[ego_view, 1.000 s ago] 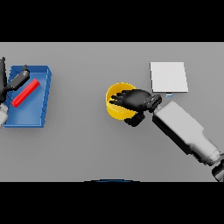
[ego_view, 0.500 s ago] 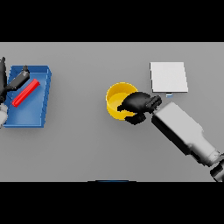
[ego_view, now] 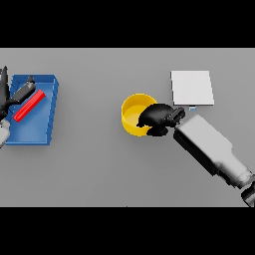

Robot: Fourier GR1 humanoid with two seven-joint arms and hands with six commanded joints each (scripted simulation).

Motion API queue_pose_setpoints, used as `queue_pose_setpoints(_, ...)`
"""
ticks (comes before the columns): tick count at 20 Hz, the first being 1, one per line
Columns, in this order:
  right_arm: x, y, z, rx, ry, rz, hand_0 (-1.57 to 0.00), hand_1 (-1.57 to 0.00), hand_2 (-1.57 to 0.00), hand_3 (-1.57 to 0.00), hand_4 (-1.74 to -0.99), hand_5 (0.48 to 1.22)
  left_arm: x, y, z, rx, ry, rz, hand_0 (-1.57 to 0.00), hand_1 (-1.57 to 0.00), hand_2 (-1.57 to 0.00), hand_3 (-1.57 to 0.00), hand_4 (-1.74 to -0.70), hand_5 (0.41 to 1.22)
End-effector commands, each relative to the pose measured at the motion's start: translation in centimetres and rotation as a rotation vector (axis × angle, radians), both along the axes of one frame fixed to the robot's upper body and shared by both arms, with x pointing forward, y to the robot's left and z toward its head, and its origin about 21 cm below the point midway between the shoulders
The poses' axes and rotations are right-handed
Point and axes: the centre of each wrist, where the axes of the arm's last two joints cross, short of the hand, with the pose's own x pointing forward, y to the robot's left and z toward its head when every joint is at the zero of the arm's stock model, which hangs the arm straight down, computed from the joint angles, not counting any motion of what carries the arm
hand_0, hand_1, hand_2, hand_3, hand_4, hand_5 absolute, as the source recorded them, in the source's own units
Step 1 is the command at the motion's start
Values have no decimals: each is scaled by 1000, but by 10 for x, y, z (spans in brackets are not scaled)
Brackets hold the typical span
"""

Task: Pick up the red beaker and tilt it to pour out 1 green nut into yellow bowl. Pick up the yellow bowl and place it on the metallic measuring scale.

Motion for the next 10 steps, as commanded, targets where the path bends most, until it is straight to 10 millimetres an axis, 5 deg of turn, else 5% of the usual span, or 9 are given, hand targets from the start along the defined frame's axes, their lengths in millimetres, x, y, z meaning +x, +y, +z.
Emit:
queue_pose_setpoints(1, 2, 0, 1, 2, -1, -3, -1509, -1508, -1288, -1389, -1716, 1204, 1, 1, 0, 1, 0, 5, 1, 1, 1, 1, -733, 686)
queue_pose_setpoints(10, 2, -12, 49, 23, -76, -23, -1563, -1563, -1419, -1242, -1738, 1219, 3, 2, 6, 8, 0, 8, 1, 1, 1, 1, -734, 697)
